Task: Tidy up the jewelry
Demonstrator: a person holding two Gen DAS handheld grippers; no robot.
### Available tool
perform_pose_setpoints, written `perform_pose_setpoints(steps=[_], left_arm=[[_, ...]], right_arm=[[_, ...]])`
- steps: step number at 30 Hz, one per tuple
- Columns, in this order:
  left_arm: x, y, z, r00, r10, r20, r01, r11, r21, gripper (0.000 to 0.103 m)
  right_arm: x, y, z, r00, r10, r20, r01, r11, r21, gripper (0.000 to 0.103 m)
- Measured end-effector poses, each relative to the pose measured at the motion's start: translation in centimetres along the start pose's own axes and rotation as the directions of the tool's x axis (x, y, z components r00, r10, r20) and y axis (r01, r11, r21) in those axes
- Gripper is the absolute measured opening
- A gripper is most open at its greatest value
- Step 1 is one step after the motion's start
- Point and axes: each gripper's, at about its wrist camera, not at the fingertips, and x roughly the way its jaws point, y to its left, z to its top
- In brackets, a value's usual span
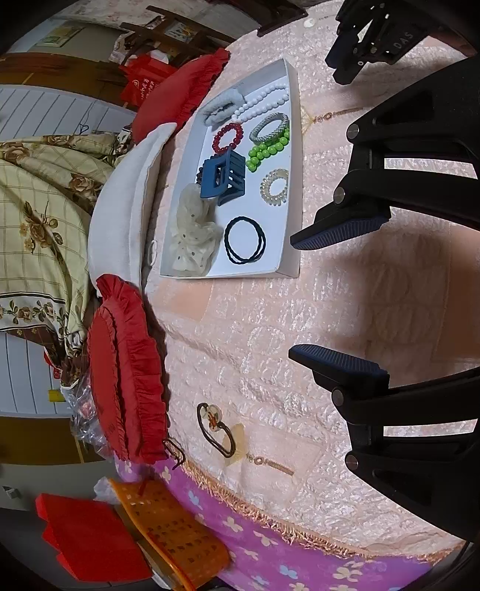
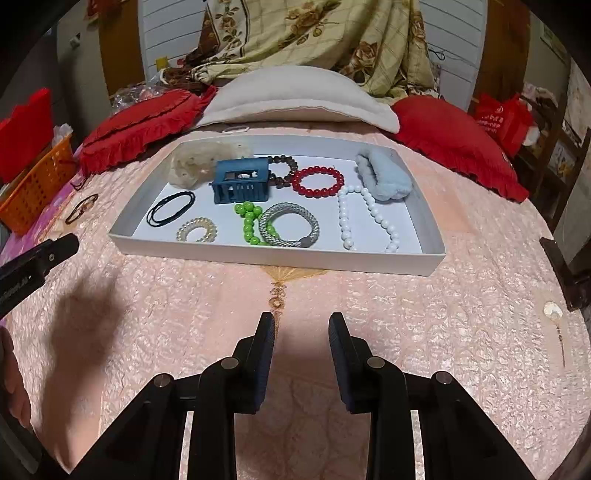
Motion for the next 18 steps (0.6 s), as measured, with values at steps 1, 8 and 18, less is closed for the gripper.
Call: perform_pose_setpoints(steps=[1, 8, 18], left_arm=[[0.0, 0.0, 0.0, 1.000, -0.001, 0.000, 0.001, 1.000, -0.001, 0.053], [-0.1, -0.1, -0.4, 1.000, 0.014, 0.003, -0.014, 1.000, 0.003, 0.053], [-0.5, -0.7, -0.9, 1.000, 0.028, 0.014, -0.029, 0.999, 0.019, 0.053]], right_arm=[[-0.1, 0.2, -0.1, 1.000, -0.003, 0.002, 0.003, 1.000, -0.006, 0.029], [-0.8, 0.5, -0.8, 1.000, 0.008, 0.011, -0.008, 1.000, -0.007, 0.029], [-1.6, 0.2, -2.3, 1.000, 0.014, 0.016, -0.014, 1.000, 0.019, 0.029]])
